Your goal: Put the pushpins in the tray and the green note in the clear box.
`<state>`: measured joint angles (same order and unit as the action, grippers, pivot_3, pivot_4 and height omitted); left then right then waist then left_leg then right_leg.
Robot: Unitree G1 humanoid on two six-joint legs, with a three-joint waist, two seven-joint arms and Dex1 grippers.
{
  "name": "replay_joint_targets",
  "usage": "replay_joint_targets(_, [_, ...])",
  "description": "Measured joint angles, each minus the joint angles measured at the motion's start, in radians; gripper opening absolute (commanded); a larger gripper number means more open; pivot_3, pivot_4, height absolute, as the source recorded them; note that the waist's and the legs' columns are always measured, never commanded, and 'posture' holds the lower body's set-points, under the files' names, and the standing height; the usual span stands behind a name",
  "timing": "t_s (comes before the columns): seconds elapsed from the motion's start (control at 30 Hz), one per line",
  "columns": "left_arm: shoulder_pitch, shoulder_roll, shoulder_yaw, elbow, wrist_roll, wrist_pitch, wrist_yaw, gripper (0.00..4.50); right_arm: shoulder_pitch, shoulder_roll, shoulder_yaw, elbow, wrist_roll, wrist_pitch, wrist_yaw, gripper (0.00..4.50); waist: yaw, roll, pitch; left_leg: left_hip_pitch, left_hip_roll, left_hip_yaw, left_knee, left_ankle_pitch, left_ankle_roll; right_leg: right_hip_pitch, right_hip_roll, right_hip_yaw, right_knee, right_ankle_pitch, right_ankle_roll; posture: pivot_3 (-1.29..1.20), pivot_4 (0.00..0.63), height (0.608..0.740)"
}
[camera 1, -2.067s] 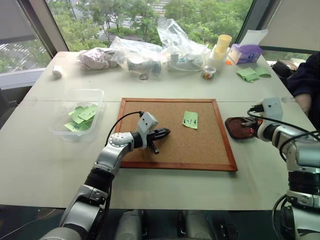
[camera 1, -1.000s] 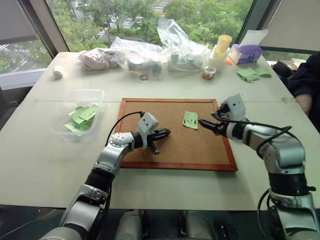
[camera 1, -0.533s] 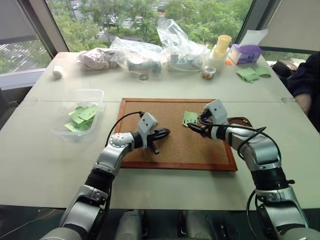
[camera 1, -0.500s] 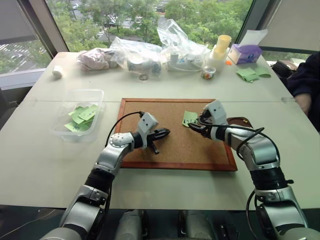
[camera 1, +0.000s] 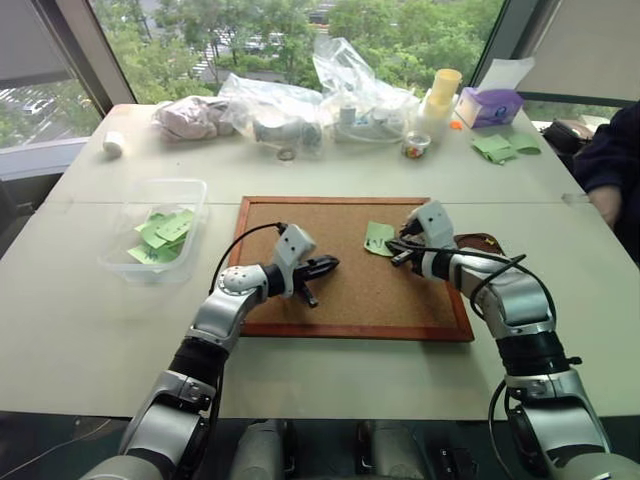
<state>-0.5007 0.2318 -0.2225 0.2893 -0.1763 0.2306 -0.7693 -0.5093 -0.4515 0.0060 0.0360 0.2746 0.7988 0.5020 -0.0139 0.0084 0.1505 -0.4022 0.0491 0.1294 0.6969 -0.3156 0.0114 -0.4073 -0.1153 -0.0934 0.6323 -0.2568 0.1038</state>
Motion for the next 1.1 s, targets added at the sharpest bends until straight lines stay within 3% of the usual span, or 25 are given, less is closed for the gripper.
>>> replay_joint_targets(0.33, [-0.003, -0.006, -0.002, 0.006, 0.016, 0.0, 0.022, 0.0, 0.026, -0.01, -0.326, -0.113, 0.146, 0.129, -0.103, 0.01, 0.001, 0.0, 0.0, 0.001, 0.0, 0.0, 0.0, -0.003, 0.005, 0.001, -0.001, 0.0, 0.0, 0.0, 0.0, 0.0, 0.15, 0.74])
replay_joint_targets(0.5, [-0.005, -0.004, 0.0, 0.015, 0.016, -0.002, 0.022, 0.0, 0.126, -0.095, -0.373, -0.099, 0.13, 0.122, -0.109, 0.01, 0.001, 0.001, -0.001, 0.003, 0.0, 0.0, -0.001, -0.003, 0.006, 0.002, -0.001, 0.0, 0.0, 0.0, 0.0, 0.0, 0.15, 0.74])
replay_joint_targets(0.77, [-0.016, -0.006, -0.001, 0.034, 0.021, -0.006, 0.023, 0.0, 0.174, -0.1, -0.343, -0.026, 0.108, 0.06, -0.097, 0.01, 0.0, 0.002, -0.001, 0.005, 0.0, 0.0, -0.002, -0.004, 0.006, 0.004, -0.001, 0.0, 0.0, 0.0, 0.0, 0.0, 0.15, 0.74])
replay_joint_targets(0.8, [-0.016, -0.006, -0.001, 0.034, 0.021, -0.006, 0.023, 0.0, 0.175, -0.1, -0.343, -0.021, 0.107, 0.051, -0.094, 0.63, 0.0, 0.002, -0.001, 0.006, 0.0, 0.0, -0.002, -0.004, 0.006, 0.004, -0.001, 0.0, 0.0, 0.0, -0.001, 0.0, 0.15, 0.74])
replay_joint_targets(0.83, [-0.017, -0.006, -0.001, 0.035, 0.022, -0.007, 0.023, 0.0, 0.175, -0.1, -0.343, -0.012, 0.105, 0.046, -0.092, 0.89, 0.0, 0.002, -0.001, 0.006, 0.0, 0.0, -0.002, -0.004, 0.006, 0.004, -0.001, 0.0, 0.0, 0.0, -0.001, 0.0, 0.15, 0.74])
replay_joint_targets(0.87, [-0.017, -0.006, -0.001, 0.035, 0.022, -0.008, 0.023, 0.0, 0.177, -0.1, -0.343, -0.007, 0.103, 0.045, -0.091, 1.45, 0.0, 0.002, -0.001, 0.006, 0.0, 0.0, -0.002, -0.004, 0.006, 0.004, -0.001, 0.0, 0.0, 0.0, -0.001, 0.0, 0.15, 0.74])
replay_joint_targets(1.0, [-0.016, -0.006, 0.0, 0.039, 0.024, -0.018, 0.023, 0.0, 0.179, -0.101, -0.343, 0.003, 0.102, 0.039, -0.086, 2.88, 0.0, 0.002, -0.001, 0.006, 0.0, 0.0, -0.002, -0.004, 0.006, 0.004, -0.002, 0.0, 0.0, 0.0, -0.001, 0.0, 0.15, 0.74])
replay_joint_targets(1.03, [-0.016, -0.006, 0.0, 0.04, 0.024, -0.02, 0.023, 0.0, 0.177, -0.103, -0.343, 0.003, 0.103, 0.039, -0.085, 3.41, 0.0, 0.002, -0.001, 0.006, 0.0, 0.0, -0.002, -0.004, 0.006, 0.004, -0.002, 0.0, 0.0, 0.0, -0.001, 0.0, 0.15, 0.74])
replay_joint_targets(1.1, [-0.016, -0.006, 0.0, 0.041, 0.024, -0.021, 0.023, 0.0, 0.174, -0.107, -0.343, 0.003, 0.104, 0.04, -0.083, 3.61, 0.0, 0.002, -0.001, 0.006, 0.0, 0.0, -0.002, -0.004, 0.006, 0.004, -0.002, 0.0, 0.0, 0.0, -0.001, 0.0, 0.15, 0.74])
